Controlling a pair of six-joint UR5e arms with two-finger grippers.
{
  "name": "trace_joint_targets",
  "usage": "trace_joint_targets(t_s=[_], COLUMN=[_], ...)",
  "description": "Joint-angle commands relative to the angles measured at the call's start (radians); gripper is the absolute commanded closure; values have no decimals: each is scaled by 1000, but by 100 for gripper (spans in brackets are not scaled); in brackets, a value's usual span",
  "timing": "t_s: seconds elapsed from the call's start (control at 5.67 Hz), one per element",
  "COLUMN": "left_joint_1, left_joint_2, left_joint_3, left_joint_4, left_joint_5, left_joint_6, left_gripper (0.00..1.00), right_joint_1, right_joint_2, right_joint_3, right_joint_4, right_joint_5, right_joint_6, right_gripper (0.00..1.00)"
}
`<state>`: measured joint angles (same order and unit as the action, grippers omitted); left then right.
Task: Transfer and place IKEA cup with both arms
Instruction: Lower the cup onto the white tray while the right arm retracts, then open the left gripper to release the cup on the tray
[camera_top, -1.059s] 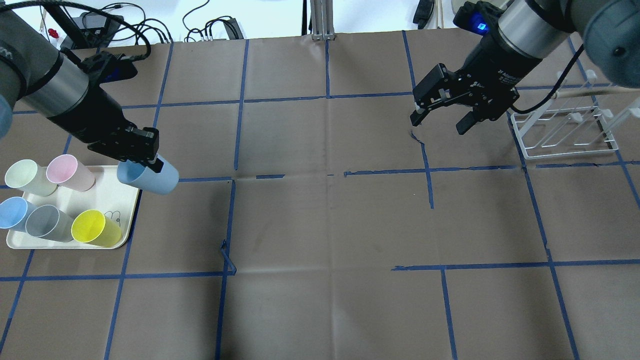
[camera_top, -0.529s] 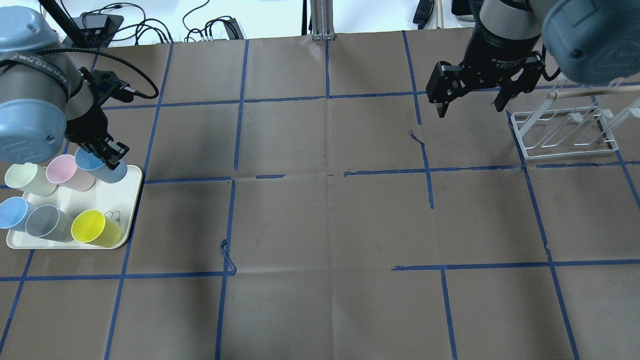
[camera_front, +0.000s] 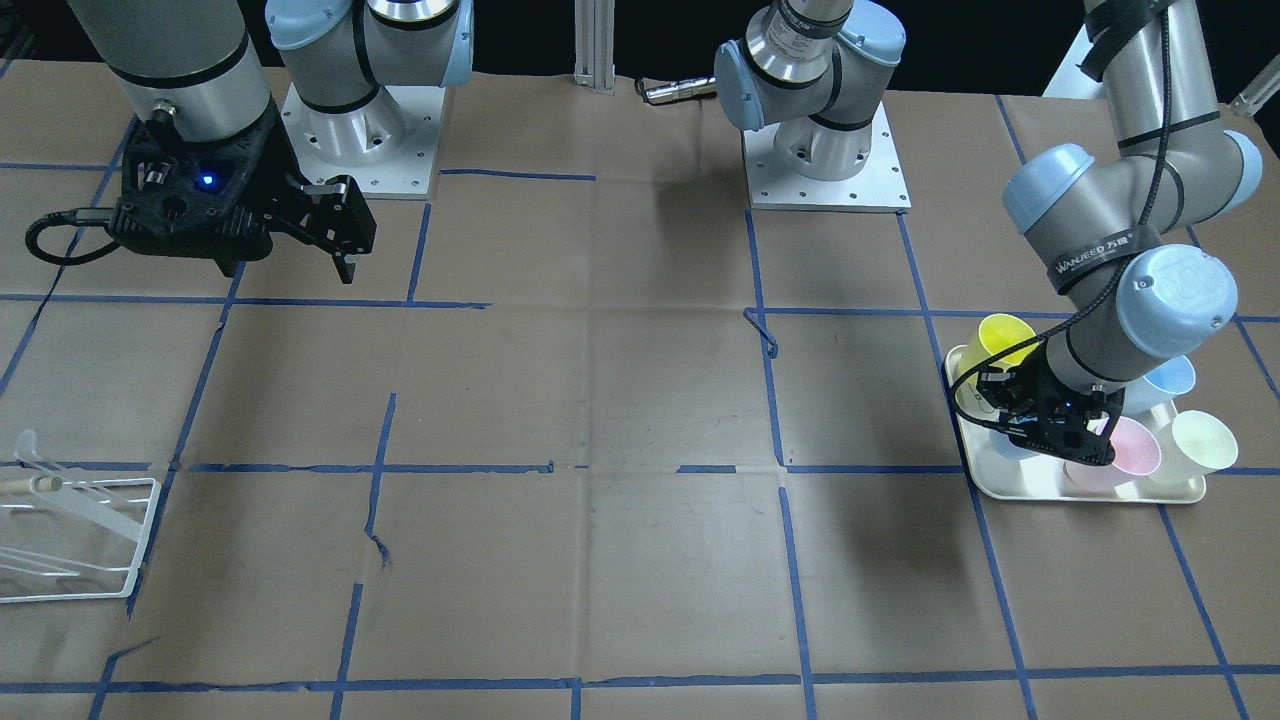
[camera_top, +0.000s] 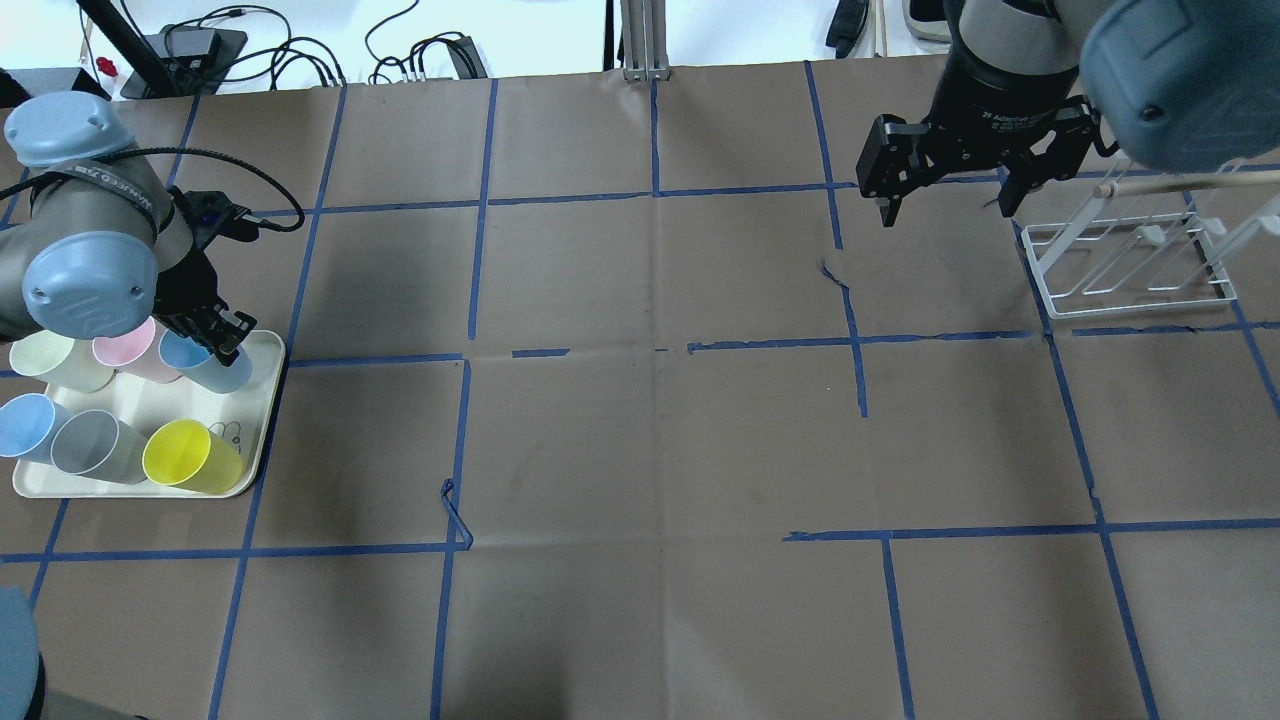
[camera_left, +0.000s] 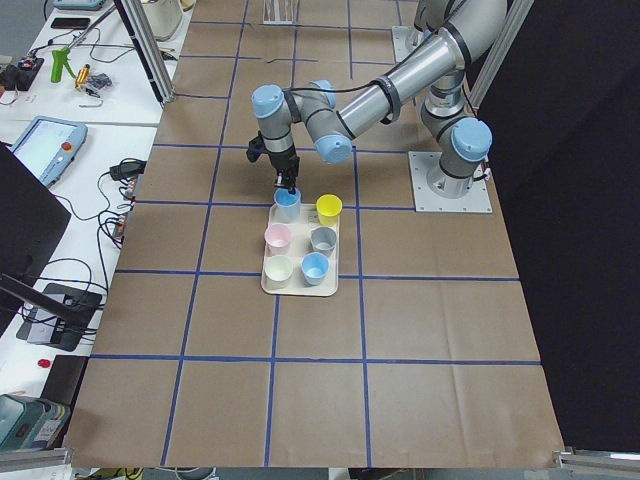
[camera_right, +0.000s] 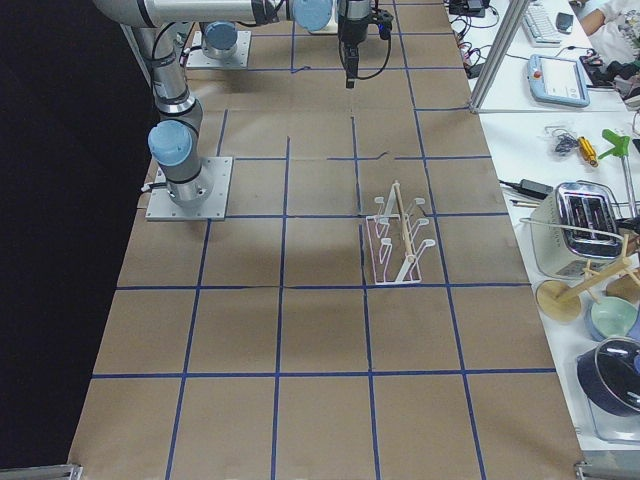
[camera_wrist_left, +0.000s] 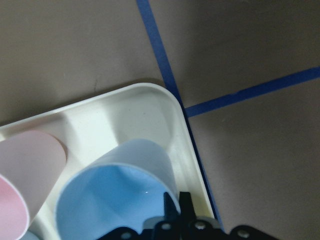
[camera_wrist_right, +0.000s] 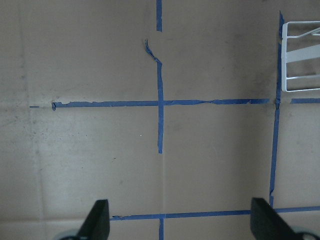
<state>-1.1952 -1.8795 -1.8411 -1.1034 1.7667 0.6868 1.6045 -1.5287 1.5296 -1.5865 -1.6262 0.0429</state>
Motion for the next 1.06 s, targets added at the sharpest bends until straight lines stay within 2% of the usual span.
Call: trace_joint_targets(t_s=[0.0, 0.18, 0.35, 0.53, 0.71, 0.88], left_joint_1=[5, 3, -1, -24, -71, -171], left_joint_2=[-30, -27, 3, 67, 138, 186], left_joint_3=[-6, 11, 17, 42, 99, 167], left_joint_4=[0, -10, -30, -117, -286, -393], left_joint_5=[3, 14, 19, 16, 1, -1], left_joint_6=[2, 6, 10, 0, -56, -214], left_gripper=[24, 2, 2, 1, 2, 2], right_joint_1=[-3, -5, -5, -6, -5, -5], right_joint_2=[-1, 1, 1, 1, -1, -2], right_joint_3=[-8, -8, -6, -6, -8, -9], right_joint_4=[-15, -17, -15, -13, -13, -13], right_joint_5=[49, 49, 51, 51, 49, 49], right_joint_6=[12, 12, 11, 9, 11, 12], right_gripper=[0, 0, 0, 0, 0, 0])
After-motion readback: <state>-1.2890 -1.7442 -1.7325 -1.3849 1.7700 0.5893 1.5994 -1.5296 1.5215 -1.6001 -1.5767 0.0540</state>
